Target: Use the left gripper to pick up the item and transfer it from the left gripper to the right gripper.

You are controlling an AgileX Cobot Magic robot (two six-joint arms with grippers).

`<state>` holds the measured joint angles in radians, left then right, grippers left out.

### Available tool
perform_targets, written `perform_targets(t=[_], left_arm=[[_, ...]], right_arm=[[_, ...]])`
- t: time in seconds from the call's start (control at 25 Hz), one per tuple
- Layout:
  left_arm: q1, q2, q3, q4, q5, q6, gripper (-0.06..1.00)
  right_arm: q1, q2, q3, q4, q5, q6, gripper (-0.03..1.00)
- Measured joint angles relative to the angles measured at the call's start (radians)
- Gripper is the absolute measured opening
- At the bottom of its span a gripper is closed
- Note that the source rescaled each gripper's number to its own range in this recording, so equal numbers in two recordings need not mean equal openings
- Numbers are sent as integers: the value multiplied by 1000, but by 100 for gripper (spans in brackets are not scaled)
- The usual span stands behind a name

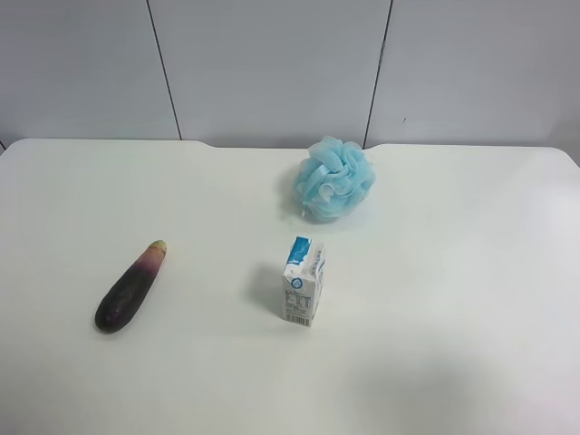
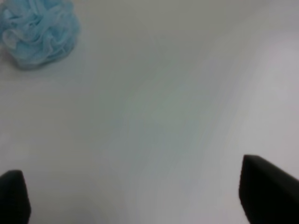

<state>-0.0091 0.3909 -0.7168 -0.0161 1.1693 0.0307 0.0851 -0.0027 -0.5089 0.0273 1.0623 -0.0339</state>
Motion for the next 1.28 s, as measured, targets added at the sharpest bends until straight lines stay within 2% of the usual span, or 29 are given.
perform_targets(t=[0.16, 0.32, 0.6, 0.92, 1.28], left_arm=[[0, 230, -44, 0, 24, 14, 100], [-21, 421, -45, 0, 2, 16, 100], [-118, 701, -45, 16, -123, -14, 100], [-220, 956, -46, 16, -275, -102, 100], [-256, 1112, -46, 16, -409, -119, 100]], right_arm=[[0, 0, 0, 0, 0, 0, 82], [0, 0, 0, 0, 0, 0, 82], [0, 0, 0, 0, 0, 0, 82], [0, 0, 0, 0, 0, 0, 82], [0, 0, 0, 0, 0, 0, 82]])
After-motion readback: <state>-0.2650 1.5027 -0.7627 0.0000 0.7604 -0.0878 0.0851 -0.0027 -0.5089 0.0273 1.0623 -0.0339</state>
